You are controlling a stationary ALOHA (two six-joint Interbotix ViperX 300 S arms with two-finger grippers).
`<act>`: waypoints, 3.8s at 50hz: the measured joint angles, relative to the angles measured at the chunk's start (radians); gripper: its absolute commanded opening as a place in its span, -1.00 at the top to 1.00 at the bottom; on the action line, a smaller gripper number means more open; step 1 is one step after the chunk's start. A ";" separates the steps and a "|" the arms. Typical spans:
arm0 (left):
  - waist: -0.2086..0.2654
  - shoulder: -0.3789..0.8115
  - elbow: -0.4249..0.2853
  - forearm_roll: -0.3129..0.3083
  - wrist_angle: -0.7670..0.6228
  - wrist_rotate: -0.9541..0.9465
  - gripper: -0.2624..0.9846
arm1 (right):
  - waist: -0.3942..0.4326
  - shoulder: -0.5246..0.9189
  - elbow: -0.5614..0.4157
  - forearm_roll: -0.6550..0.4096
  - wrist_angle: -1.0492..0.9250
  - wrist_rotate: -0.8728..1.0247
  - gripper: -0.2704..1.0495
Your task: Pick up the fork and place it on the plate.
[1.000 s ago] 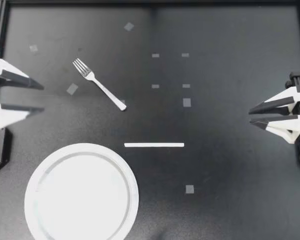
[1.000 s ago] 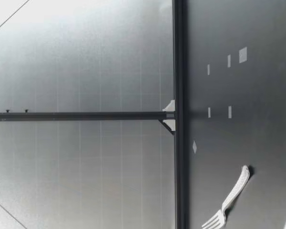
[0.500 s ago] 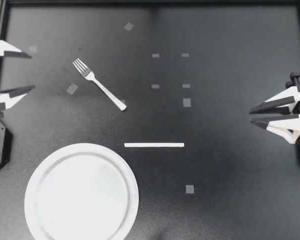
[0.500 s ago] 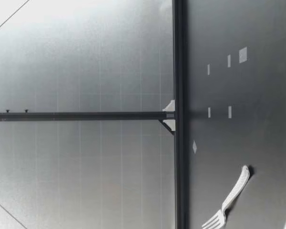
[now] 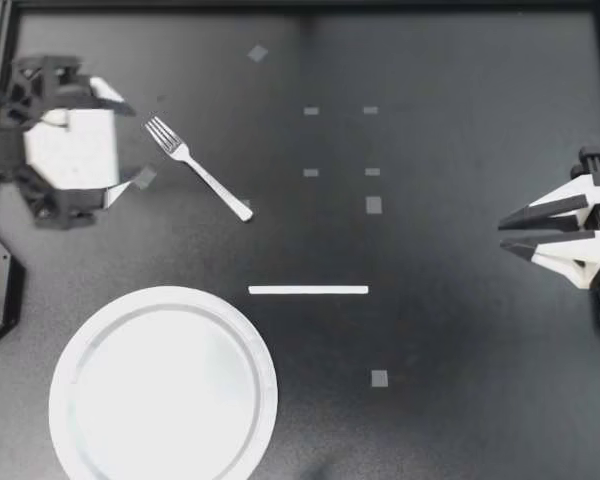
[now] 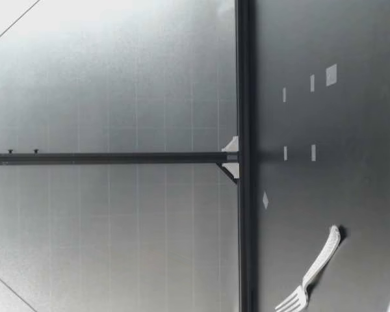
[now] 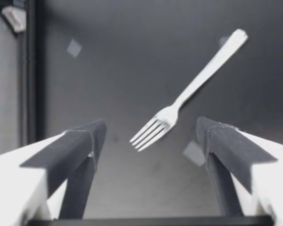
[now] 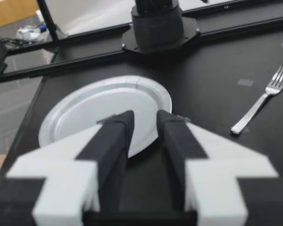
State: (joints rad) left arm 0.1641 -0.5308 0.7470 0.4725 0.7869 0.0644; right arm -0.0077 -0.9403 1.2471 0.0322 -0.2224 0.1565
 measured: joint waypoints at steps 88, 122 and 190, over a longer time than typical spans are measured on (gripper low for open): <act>0.397 0.635 -0.086 -0.709 -0.227 0.859 -0.39 | 0.000 -0.034 0.067 0.002 0.002 0.104 -0.03; 0.397 0.647 -0.086 -0.709 -0.227 0.857 -0.15 | 0.000 -0.035 0.075 0.002 0.000 0.109 -0.03; 0.189 0.414 -0.107 -1.802 -0.270 0.845 0.41 | -0.216 0.207 -0.101 -0.092 -0.028 -0.890 -0.44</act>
State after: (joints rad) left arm 0.3528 -0.1166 0.6397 -1.3300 0.5170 0.9097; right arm -0.2240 -0.7332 1.1459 -0.0598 -0.2500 -0.7332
